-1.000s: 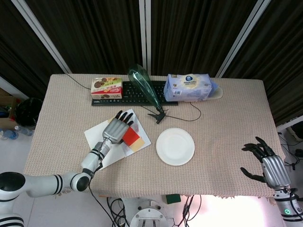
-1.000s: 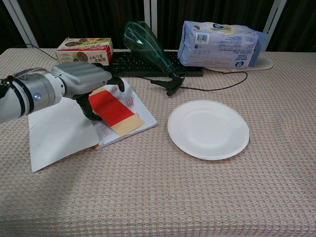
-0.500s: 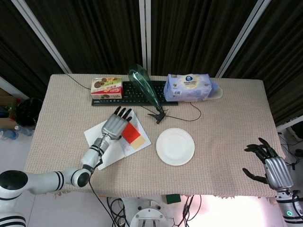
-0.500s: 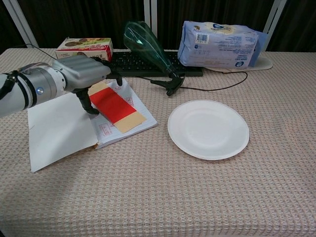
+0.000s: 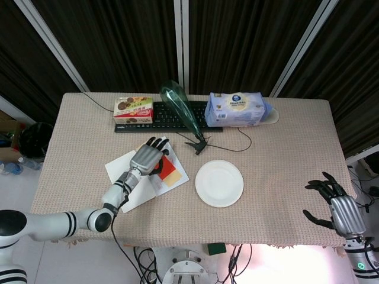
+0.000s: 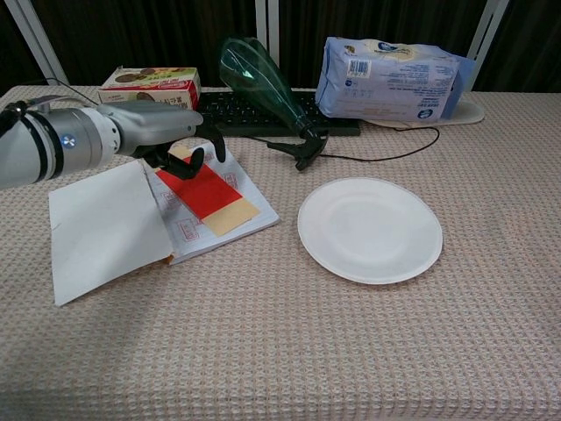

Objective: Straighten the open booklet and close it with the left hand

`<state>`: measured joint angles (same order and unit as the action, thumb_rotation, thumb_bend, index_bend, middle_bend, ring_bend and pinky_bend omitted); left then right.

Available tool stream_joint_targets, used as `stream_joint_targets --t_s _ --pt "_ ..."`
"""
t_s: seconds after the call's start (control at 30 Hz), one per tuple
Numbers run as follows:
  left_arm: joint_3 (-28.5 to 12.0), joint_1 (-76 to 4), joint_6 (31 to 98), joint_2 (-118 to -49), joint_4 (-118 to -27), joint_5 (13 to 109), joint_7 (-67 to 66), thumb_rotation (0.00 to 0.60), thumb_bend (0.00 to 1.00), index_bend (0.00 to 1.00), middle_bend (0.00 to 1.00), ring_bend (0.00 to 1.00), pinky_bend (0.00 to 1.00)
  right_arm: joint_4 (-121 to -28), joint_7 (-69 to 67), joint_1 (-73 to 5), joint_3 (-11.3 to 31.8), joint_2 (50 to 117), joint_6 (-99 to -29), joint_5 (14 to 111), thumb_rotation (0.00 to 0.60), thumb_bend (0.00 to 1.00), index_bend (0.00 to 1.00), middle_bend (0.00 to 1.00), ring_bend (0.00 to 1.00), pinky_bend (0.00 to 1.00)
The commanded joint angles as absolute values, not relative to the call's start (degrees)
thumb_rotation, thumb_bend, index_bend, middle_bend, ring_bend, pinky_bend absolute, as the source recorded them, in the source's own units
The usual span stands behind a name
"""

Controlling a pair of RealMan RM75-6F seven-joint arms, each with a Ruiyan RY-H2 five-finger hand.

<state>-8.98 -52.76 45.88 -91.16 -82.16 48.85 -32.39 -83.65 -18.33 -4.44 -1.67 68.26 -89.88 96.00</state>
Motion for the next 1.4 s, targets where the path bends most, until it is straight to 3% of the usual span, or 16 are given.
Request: stream_joint_targets --t_s 0.03,0.73,1.4 --pt "-8.9 -54.11 45.37 -92.46 -80.5 47.32 -33.38 0.282 0.76 0.28 0.0 0.0 0.04 -83.6 -18.42 -4.38 -1.65 68.24 -89.9 95.92 0.6 0.15 0.34 0.25 0.06 0.22" --pt "-4.84 -56.72 48.56 -92.67 -83.24 41.44 -39.86 0.284 0.76 0.29 0.0 0.0 0.04 -82.57 -19.39 -4.27 -1.61 68.83 -89.8 95.87 0.6 0.15 0.34 0.25 0.06 0.22" --pt "-1.04 -54.07 50.46 -87.81 -89.68 42.05 -38.17 0.283 0.75 0.3 0.0 0.0 0.04 -82.89 -18.86 -4.83 -1.58 69.03 -89.19 96.25 0.6 0.15 0.34 0.25 0.06 0.22"
